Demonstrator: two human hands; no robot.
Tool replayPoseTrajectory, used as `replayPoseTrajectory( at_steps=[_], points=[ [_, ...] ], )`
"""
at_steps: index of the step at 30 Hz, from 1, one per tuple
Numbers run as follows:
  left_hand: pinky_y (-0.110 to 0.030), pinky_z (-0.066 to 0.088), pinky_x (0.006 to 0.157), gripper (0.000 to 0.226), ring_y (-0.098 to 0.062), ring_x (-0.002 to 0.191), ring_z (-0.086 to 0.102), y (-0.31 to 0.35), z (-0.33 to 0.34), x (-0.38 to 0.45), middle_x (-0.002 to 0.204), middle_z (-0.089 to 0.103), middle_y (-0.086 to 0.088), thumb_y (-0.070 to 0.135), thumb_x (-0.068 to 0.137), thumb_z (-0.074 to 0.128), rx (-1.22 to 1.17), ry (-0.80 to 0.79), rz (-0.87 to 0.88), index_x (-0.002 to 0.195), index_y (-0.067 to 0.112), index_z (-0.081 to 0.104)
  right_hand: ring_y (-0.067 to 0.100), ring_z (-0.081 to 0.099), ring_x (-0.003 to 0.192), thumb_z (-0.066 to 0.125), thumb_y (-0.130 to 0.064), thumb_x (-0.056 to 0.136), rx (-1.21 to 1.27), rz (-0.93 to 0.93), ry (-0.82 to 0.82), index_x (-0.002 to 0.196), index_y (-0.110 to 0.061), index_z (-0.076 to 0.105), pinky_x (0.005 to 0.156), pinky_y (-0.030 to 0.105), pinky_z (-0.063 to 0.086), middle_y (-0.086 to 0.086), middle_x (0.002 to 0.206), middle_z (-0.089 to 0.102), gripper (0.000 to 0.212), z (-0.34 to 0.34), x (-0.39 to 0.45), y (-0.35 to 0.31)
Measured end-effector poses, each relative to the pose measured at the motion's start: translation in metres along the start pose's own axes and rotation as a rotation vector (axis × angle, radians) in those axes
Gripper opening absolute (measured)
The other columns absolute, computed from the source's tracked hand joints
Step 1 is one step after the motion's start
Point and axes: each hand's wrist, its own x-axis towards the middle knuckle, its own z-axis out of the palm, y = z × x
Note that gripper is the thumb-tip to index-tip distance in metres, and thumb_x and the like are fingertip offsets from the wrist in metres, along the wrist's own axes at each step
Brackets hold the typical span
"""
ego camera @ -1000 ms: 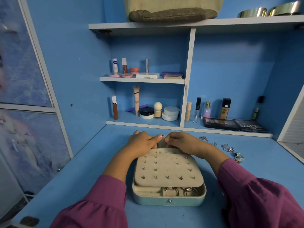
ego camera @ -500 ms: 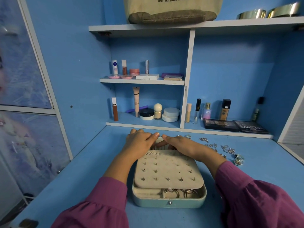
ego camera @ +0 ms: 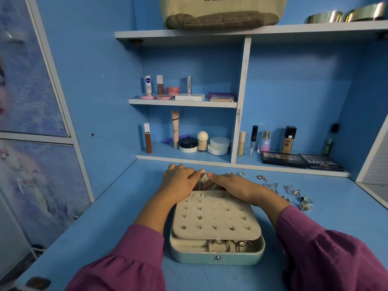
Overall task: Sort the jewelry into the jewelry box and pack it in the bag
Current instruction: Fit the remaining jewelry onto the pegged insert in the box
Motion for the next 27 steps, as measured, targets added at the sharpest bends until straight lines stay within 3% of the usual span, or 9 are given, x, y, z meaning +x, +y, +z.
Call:
replayPoseTrajectory(
  at_steps=[3, 7, 14, 18, 20, 27],
  points=[
    [-0.037, 0.037, 0.092, 0.055, -0.02, 0.107, 0.038, 0.0, 0.0009, 0.0013, 0.09, 0.048, 0.001, 0.055, 0.097, 0.027, -0.017, -0.015, -0.009, 0.095, 0.019, 0.069, 0.009, 0.048, 0.113, 0.025, -0.064, 0.092, -0.008, -0.002, -0.013, 0.12, -0.031, 0.065, 0.098, 0.024, 0.028, -0.006, 0.134, 0.054, 0.059, -0.0001, -0.0003, -0.0001],
    [-0.038, 0.038, 0.092, 0.06, -0.019, 0.108, 0.039, -0.0009, 0.0015, 0.0025, 0.093, 0.05, 0.0, 0.057, 0.096, 0.026, -0.008, -0.025, -0.018, 0.1, 0.019, 0.071, 0.012, 0.05, 0.11, 0.023, -0.063, 0.093, -0.023, 0.023, -0.036, 0.113, -0.032, 0.067, 0.097, 0.025, 0.03, -0.007, 0.12, 0.056, 0.058, -0.001, -0.0017, -0.0027],
    [-0.039, 0.038, 0.093, 0.065, -0.018, 0.105, 0.04, -0.0025, 0.0027, 0.0046, 0.094, 0.056, -0.002, 0.059, 0.095, 0.026, -0.073, -0.027, -0.022, 0.074, 0.018, 0.074, 0.007, 0.052, 0.1, 0.025, -0.06, 0.095, 0.001, 0.016, -0.017, 0.105, -0.03, 0.066, 0.09, 0.023, 0.033, -0.011, 0.107, 0.057, 0.052, -0.0007, -0.0036, -0.003],
    [-0.041, 0.038, 0.094, 0.06, -0.023, 0.109, 0.041, -0.0061, 0.0015, 0.0037, 0.1, 0.057, -0.005, 0.055, 0.097, 0.026, -0.132, 0.092, -0.055, 0.091, 0.017, 0.072, 0.009, 0.05, 0.1, 0.023, -0.059, 0.096, 0.018, -0.004, 0.031, 0.114, -0.026, 0.061, 0.091, 0.025, 0.033, -0.015, 0.099, 0.054, 0.053, -0.0002, -0.002, 0.0007],
    [-0.041, 0.038, 0.094, 0.061, -0.023, 0.109, 0.041, -0.0073, 0.0016, 0.0041, 0.103, 0.058, -0.006, 0.054, 0.098, 0.024, -0.099, 0.092, -0.065, 0.089, 0.018, 0.073, 0.01, 0.049, 0.1, 0.022, -0.059, 0.096, 0.026, 0.005, 0.037, 0.118, -0.026, 0.06, 0.092, 0.026, 0.033, -0.017, 0.094, 0.05, 0.054, 0.0001, -0.0018, 0.0014],
    [-0.041, 0.038, 0.095, 0.068, -0.022, 0.11, 0.041, -0.0073, 0.0032, 0.0053, 0.099, 0.055, -0.004, 0.058, 0.097, 0.023, -0.032, 0.06, -0.069, 0.077, 0.018, 0.074, 0.012, 0.048, 0.106, 0.018, -0.06, 0.095, 0.021, 0.012, 0.002, 0.128, -0.027, 0.058, 0.096, 0.026, 0.031, -0.007, 0.111, 0.05, 0.061, 0.0005, -0.002, -0.0014]
  ],
)
